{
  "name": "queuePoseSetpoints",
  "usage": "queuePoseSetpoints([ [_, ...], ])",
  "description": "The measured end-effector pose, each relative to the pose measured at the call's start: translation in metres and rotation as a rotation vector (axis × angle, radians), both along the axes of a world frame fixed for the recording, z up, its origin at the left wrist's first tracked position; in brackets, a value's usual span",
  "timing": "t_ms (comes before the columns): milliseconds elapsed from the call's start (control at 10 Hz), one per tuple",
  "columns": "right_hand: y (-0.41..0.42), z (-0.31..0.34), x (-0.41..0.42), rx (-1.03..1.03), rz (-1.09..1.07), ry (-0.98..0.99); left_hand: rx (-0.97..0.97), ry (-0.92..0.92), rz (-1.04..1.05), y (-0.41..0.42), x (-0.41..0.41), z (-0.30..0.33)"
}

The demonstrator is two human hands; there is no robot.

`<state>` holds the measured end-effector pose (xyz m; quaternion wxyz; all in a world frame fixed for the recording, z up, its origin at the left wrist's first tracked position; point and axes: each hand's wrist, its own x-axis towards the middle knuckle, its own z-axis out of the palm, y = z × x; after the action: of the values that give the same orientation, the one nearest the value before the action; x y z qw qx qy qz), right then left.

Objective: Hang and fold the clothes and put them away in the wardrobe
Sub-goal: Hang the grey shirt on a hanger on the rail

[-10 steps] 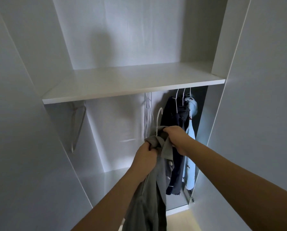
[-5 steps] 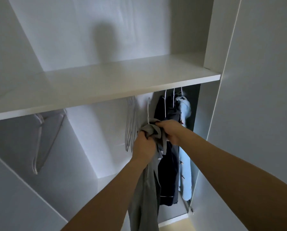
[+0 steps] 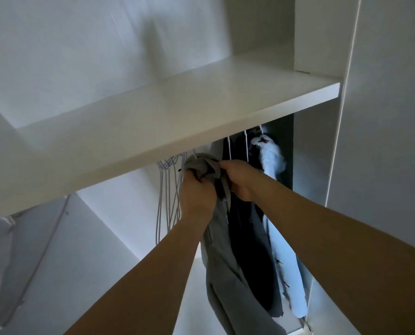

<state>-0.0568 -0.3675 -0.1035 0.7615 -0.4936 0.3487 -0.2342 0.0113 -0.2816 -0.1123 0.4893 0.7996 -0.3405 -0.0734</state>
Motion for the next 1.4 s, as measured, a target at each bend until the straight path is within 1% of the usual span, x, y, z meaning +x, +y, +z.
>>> queuePoseSetpoints([
  [100, -0.027, -0.013, 0.003, -0.012, -0.021, -0.021, 0.018, -0.051, -0.001, -0.027, 0.003, -0.003],
  [400, -0.063, -0.037, 0.006, -0.005, -0.044, -0.12, 0.023, -0.08, -0.031, -0.065, 0.005, -0.013],
  [800, -0.062, -0.041, 0.014, -0.27, -0.097, -0.076, -0.05, -0.137, -0.049, -0.073, 0.015, -0.016],
  [900, -0.066, -0.041, 0.019, -0.283, -0.105, -0.088, -0.054, -0.143, -0.069, -0.076, 0.021, -0.014],
  [1100, -0.068, -0.033, 0.035, -0.311, -0.139, 0.03, -0.049, -0.154, -0.059, -0.086, 0.036, -0.015],
  [1200, -0.07, -0.031, 0.038, -0.345, -0.095, 0.093, -0.057, -0.152, -0.049, -0.089, 0.042, -0.018],
  [1300, -0.069, -0.026, 0.042, -0.301, -0.026, 0.06, -0.077, -0.123, -0.056, -0.091, 0.051, -0.024],
  [1400, -0.074, -0.024, 0.053, -0.237, -0.011, 0.051, -0.093, -0.094, -0.047, -0.097, 0.062, -0.032],
])
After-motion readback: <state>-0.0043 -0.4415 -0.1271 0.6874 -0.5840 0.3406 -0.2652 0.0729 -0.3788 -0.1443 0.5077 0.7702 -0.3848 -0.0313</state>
